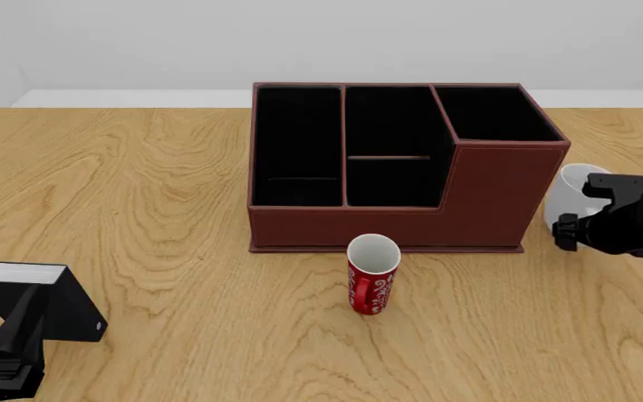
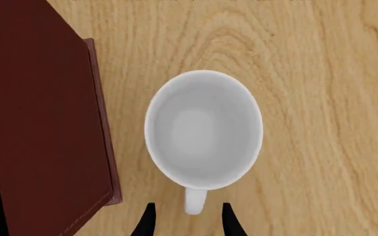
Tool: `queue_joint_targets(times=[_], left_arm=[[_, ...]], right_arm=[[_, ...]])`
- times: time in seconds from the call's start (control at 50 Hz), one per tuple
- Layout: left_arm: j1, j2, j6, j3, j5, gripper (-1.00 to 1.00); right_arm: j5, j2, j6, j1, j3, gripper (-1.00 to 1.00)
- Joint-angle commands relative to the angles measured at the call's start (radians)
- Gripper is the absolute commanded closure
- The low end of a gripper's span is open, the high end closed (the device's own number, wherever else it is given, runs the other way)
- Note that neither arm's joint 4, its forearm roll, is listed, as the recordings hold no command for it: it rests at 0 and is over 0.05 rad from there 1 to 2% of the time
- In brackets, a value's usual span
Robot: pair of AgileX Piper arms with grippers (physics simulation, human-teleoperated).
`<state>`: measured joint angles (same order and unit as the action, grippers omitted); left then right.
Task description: Pick up the white mug and place it to the right of the caddy.
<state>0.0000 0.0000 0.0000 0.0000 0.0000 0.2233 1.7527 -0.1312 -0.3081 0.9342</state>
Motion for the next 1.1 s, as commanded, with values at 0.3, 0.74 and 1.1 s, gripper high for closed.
queue_joint_targets(times=[0.3, 0.74, 1.1], left_arm=[[0.0, 0.0, 0.0, 0.0, 0.0, -1.0], [0.0, 0.0, 0.0, 0.0, 0.0, -1.0], [0.0, 0.0, 0.0, 0.0, 0.0, -1.0]], right_arm=[[0.024, -0.119, -0.003, 0.012, -0.039, -1.0], [0.033, -0.172, -0.018, 0.006, -0.061, -1.0], [0.076, -0.281, -0.009, 0.016, -0.076, -1.0]])
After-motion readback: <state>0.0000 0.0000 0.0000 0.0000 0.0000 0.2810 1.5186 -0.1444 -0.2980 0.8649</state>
